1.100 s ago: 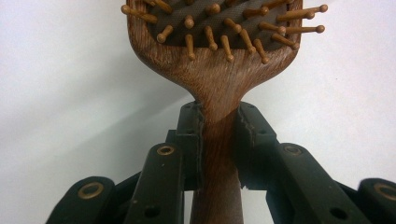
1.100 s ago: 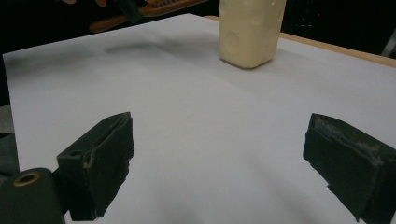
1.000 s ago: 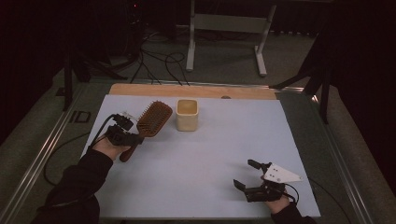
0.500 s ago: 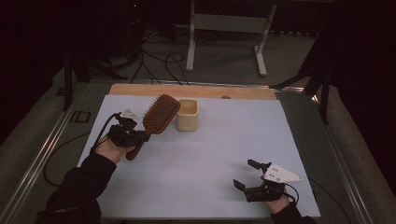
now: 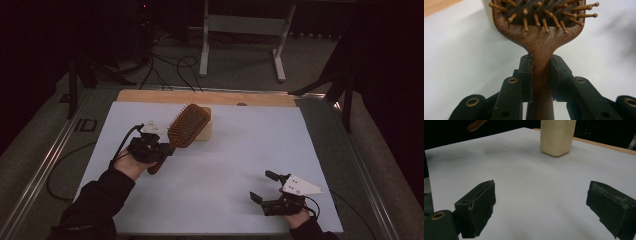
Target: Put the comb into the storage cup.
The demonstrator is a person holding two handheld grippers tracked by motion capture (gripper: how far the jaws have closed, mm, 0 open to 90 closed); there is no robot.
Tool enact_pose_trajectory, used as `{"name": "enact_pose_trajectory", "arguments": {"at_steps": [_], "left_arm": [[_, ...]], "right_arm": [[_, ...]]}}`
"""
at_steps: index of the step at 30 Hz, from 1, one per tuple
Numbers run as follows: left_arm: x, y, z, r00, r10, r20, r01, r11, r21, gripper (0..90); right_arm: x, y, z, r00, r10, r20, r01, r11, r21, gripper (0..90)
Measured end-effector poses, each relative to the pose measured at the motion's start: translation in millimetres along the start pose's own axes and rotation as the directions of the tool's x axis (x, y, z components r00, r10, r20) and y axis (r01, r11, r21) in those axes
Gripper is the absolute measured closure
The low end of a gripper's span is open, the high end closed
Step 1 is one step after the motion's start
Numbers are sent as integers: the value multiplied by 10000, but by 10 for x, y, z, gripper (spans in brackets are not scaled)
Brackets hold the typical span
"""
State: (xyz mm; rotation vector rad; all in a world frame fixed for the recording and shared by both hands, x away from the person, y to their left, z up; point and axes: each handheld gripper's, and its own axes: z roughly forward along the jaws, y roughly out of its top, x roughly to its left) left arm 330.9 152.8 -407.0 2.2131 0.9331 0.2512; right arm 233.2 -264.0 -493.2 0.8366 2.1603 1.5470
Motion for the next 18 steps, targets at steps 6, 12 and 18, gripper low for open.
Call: {"name": "enact_pose_trajectory", "arguments": {"at_steps": [6, 12, 18], "left_arm": [[-88, 12, 63, 9984, 381, 428, -375, 9992, -155, 744], [-213, -6, 170, 9910, 933, 960, -895, 9951, -431, 744], [-307, -83, 219, 9800, 1506, 1299, -1408, 9867, -816, 744]], "right_arm": [[2, 3, 2, 10000, 5, 14, -5, 10000, -3, 84], [2, 3, 4, 10000, 21, 5, -21, 10000, -5, 84], [5, 3, 8, 10000, 26, 6, -26, 10000, 6, 84]]}}
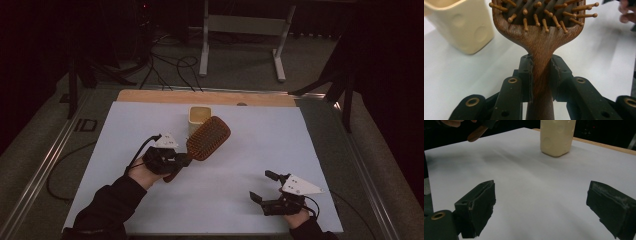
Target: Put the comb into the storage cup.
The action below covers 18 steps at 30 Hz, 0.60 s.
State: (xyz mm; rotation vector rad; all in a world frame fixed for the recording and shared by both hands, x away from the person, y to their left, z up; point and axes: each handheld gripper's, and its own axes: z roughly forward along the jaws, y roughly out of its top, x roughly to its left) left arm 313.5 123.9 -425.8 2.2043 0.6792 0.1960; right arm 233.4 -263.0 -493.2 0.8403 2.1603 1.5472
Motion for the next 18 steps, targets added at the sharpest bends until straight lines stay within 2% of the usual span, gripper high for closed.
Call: {"name": "enact_pose_trajectory", "arguments": {"at_steps": [3, 8, 13, 18], "left_arm": [[-39, -42, 20, 10000, 60, -14, -60, 9999, -128, 744], [-77, -128, 76, 9998, 83, 207, -73, 9989, -473, 744], [-133, -217, 127, 9997, 222, -43, -224, 9968, -761, 744], [-125, -327, 153, 9998, -182, -65, 174, 9931, -1163, 743]], "right_arm": [[1, 1, 2, 10000, -5, -19, 5, 10000, 10, 85], [0, 9, 0, 10000, -73, -43, 73, 10000, 48, 84], [4, 15, -1, 10000, -76, -41, 76, 10000, 22, 85], [3, 16, -4, 10000, -62, -21, 62, 10000, 20, 85]]}}
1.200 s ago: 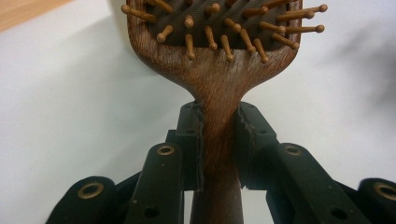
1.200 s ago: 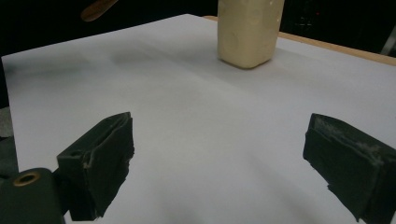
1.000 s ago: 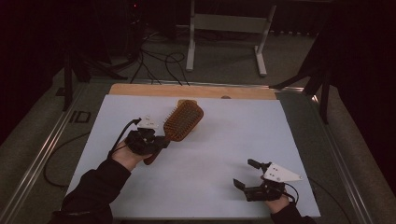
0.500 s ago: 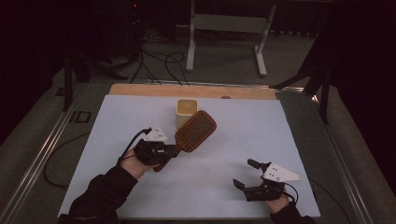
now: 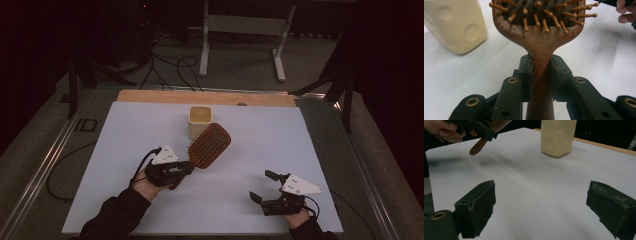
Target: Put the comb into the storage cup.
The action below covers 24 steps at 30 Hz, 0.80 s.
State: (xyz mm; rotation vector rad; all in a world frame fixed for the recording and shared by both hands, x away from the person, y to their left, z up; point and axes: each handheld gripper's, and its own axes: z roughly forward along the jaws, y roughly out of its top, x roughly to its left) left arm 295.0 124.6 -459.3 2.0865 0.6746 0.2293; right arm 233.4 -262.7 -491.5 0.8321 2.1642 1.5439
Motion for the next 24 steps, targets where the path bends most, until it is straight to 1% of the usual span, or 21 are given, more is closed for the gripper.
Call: {"name": "enact_pose_trajectory", "arguments": {"at_steps": [1, 2, 4, 5, 7, 8, 9, 10, 11, 13, 14, 18, 21, 22, 24], "left_arm": [[10, -21, -2, 10000, -39, 25, 39, 10000, -1, 743], [12, -44, -5, 10000, 5, -73, -5, 10000, -24, 743], [19, -87, -11, 10000, -50, -46, 50, 10000, -78, 743], [14, -111, -17, 9999, -25, -111, 24, 9999, -133, 743], [17, -148, -30, 10000, -80, -57, 79, 9998, -197, 743], [12, -165, -37, 9999, -47, -130, 44, 9997, -257, 743], [13, -179, -45, 9999, -83, -105, 80, 9996, -286, 743], [11, -189, -50, 9999, -79, -113, 76, 9995, -322, 743], [3, -196, -54, 9998, -49, -212, 42, 9994, -331, 743], [-4, -203, -62, 9998, -27, -197, 20, 9994, -335, 743], [-14, -207, -64, 9995, 42, -306, -53, 9994, -356, 743], [-26, -224, -66, 9996, 52, -262, -63, 9990, -434, 743], [-21, -243, -57, 9993, 100, -372, -115, 9991, -396, 743], [-17, -251, -52, 9994, 23, -336, -37, 9992, -405, 743], [-19, -267, -45, 9989, 104, -460, -119, 9993, -341, 743]], "right_arm": [[0, 0, -1, 10000, 4, -3, -4, 10000, -5, 84], [-1, 0, -2, 10000, 8, -10, -8, 10000, -7, 84], [0, 1, -2, 10000, 11, 13, -11, 10000, -7, 84], [0, 1, -1, 10000, 15, 12, -15, 10000, -23, 85], [0, 2, -2, 10000, 24, 41, -24, 10000, 3, 84], [-1, 1, -1, 10000, 32, 39, -32, 10000, 3, 85], [-1, 1, -1, 10000, 34, 39, -34, 10000, 11, 84], [-2, 1, 1, 10000, 35, 40, -35, 10000, 11, 84], [-1, 1, 2, 10000, 43, 34, -43, 10000, 17, 85], [0, 0, 8, 10000, 38, 21, -38, 10000, 41, 85], [1, 0, 10, 10000, 27, 20, -27, 10000, 47, 85], [-6, -1, 6, 10000, 36, 18, -36, 10000, 71, 85], [-10, -5, 5, 9999, 115, 69, -116, 9999, 124, 85], [-12, -8, 12, 9998, 156, 136, -158, 9998, 155, 84], [-15, -9, 16, 9998, 157, 120, -159, 9997, 173, 84]]}}
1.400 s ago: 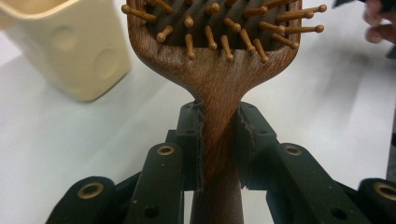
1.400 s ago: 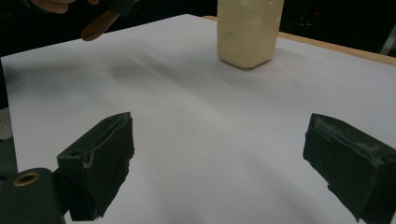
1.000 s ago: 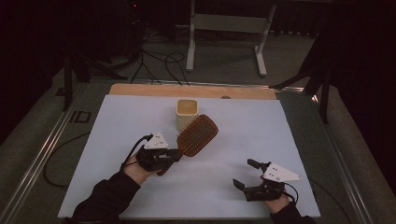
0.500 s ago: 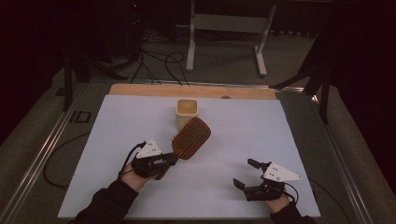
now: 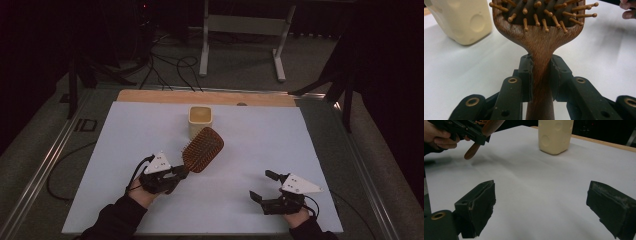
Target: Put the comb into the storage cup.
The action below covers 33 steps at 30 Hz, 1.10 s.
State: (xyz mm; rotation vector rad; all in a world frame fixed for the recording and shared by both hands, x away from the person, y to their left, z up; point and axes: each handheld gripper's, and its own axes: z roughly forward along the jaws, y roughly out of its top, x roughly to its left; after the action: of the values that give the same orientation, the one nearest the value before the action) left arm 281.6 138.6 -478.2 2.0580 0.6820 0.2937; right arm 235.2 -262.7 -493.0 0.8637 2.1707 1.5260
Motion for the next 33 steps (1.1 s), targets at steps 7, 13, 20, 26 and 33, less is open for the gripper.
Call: {"name": "enact_pose_trajectory", "arguments": {"at_steps": [7, 13, 20, 26, 33], "left_arm": [[18, -12, -22, 10000, -30, 26, 30, 10000, 6, 743], [16, 0, -47, 10000, -33, 14, 33, 9999, -98, 743], [23, 7, -56, 10000, -80, 28, 81, 9999, -122, 742], [22, 11, -51, 9999, -128, 89, 130, 9998, -158, 743], [30, 8, -47, 9998, -166, 71, 167, 9998, -116, 743]], "right_arm": [[0, 38, -2, 9998, 183, 84, -183, 9998, -88, 84], [13, 150, -73, 9987, 377, 358, -370, 9991, -183, 84], [44, 338, -169, 9962, 680, 551, -668, 9975, -235, 84], [71, 501, -227, 9956, 559, 754, -532, 9979, -375, 83], [128, 689, -224, 9961, 230, 856, -202, 9992, -336, 83]]}}
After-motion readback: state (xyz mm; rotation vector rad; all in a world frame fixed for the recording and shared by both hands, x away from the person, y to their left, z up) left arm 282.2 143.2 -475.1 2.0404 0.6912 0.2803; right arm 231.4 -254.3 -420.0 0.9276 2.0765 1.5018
